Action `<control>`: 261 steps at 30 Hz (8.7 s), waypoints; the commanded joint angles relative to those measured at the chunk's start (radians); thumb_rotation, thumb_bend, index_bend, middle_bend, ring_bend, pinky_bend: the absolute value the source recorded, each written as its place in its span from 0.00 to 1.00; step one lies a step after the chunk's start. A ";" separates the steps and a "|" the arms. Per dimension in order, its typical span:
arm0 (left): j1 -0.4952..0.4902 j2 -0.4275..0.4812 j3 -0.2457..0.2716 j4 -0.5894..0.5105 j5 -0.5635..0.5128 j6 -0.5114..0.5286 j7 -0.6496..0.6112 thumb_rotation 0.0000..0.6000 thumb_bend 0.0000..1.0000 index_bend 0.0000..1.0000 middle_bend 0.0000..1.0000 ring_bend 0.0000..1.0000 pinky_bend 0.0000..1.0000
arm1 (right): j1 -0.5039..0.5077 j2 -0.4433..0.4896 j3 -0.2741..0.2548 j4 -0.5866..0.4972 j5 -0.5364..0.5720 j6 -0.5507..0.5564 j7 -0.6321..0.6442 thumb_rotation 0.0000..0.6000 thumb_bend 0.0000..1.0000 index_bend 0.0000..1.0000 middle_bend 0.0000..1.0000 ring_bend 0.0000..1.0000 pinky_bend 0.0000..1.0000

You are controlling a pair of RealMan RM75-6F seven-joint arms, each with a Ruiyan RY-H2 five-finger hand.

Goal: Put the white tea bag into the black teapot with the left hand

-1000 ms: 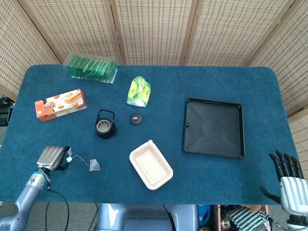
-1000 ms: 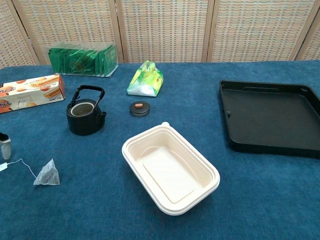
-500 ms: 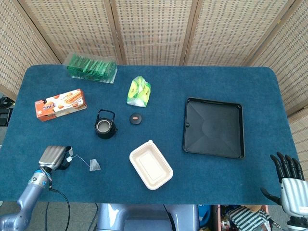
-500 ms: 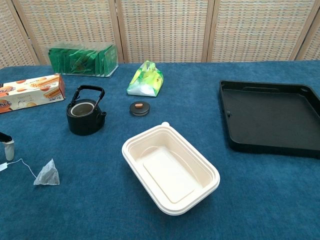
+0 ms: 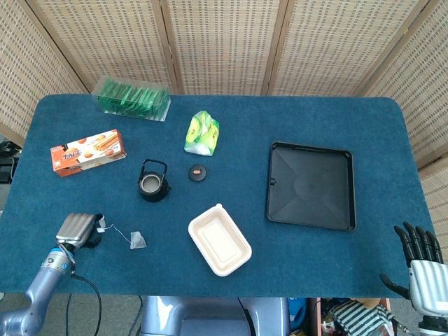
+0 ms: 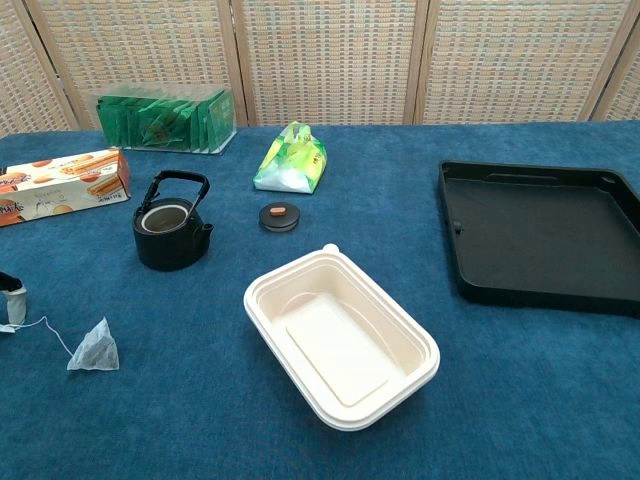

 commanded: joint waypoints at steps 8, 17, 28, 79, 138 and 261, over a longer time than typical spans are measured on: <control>-0.005 -0.009 0.002 0.012 -0.004 -0.003 -0.009 1.00 0.36 0.46 0.76 0.73 0.67 | 0.001 0.000 0.001 -0.002 0.005 -0.007 -0.003 1.00 0.02 0.14 0.12 0.00 0.05; -0.011 -0.006 0.002 0.004 -0.015 -0.006 -0.006 1.00 0.36 0.49 0.76 0.73 0.67 | -0.002 0.000 0.000 -0.003 0.008 -0.008 -0.003 1.00 0.02 0.14 0.12 0.00 0.05; -0.018 0.005 0.003 -0.012 -0.025 -0.019 -0.019 1.00 0.41 0.51 0.76 0.73 0.67 | -0.005 -0.001 0.000 0.000 0.011 -0.009 -0.002 1.00 0.02 0.14 0.12 0.00 0.05; 0.003 0.218 -0.086 -0.247 0.174 0.139 -0.275 1.00 0.54 0.68 0.79 0.75 0.67 | -0.005 0.001 0.005 0.005 0.001 -0.002 0.009 1.00 0.02 0.14 0.12 0.00 0.05; -0.273 0.120 -0.282 -0.152 0.025 0.056 -0.224 1.00 0.54 0.68 0.79 0.75 0.67 | -0.022 -0.024 0.002 0.067 0.055 -0.029 0.071 1.00 0.02 0.14 0.12 0.00 0.05; -0.361 0.193 -0.087 -0.239 -0.097 -0.138 0.048 1.00 1.00 0.23 0.76 0.74 0.67 | -0.036 -0.025 0.002 0.066 0.065 -0.029 0.078 1.00 0.02 0.14 0.12 0.00 0.05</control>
